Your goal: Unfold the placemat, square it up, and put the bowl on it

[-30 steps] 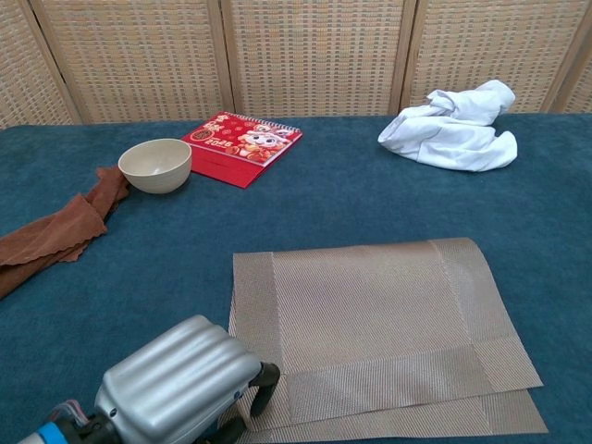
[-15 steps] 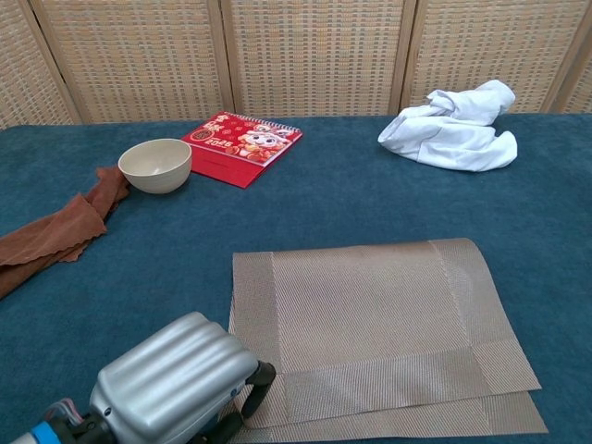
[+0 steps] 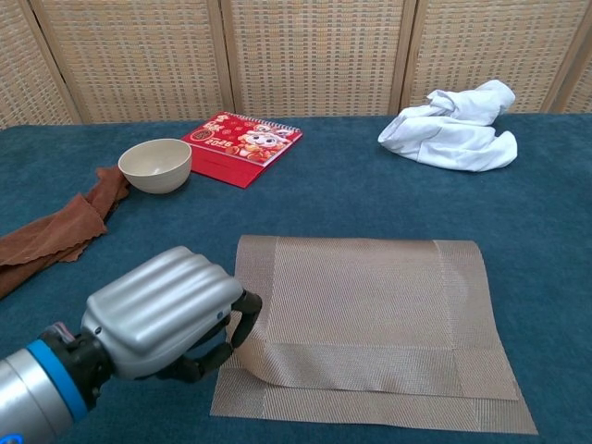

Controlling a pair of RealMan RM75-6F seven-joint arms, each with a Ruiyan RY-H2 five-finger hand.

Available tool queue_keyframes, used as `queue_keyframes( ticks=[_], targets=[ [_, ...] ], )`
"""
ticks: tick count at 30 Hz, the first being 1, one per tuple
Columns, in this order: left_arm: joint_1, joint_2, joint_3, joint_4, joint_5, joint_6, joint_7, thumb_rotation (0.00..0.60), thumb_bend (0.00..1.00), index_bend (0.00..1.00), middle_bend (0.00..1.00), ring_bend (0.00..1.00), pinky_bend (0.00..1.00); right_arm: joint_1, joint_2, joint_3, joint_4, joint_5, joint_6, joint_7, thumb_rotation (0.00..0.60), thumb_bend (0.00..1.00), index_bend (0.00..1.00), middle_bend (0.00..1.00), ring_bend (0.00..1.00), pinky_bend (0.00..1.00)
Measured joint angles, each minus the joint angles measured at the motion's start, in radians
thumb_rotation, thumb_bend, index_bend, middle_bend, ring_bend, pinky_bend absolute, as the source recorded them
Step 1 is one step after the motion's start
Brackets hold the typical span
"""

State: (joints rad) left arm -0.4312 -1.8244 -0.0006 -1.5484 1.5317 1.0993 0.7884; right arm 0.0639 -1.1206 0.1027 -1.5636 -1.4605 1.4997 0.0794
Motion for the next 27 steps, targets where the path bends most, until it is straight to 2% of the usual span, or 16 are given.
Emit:
queue_keyframes(
  ticks=[18,27],
  targets=[
    [-0.168,0.047,-0.235,-0.002,-0.137,-0.068,-0.017,0.600,0.53,0.67,0.87,0.85,0.72,0.002,0.000,0.023,0.024,0.051,-0.016,0.005,0.600,0.14,0.04,0.00,0.00,0.00],
    [-0.277,0.012,-0.347,0.087,-0.259,-0.092,0.000,0.600,0.53,0.68,0.87,0.84,0.72,0.004,0.000,0.033,0.039,0.076,-0.029,0.014,0.600,0.14,0.04,0.00,0.00,0.00]
  ],
)
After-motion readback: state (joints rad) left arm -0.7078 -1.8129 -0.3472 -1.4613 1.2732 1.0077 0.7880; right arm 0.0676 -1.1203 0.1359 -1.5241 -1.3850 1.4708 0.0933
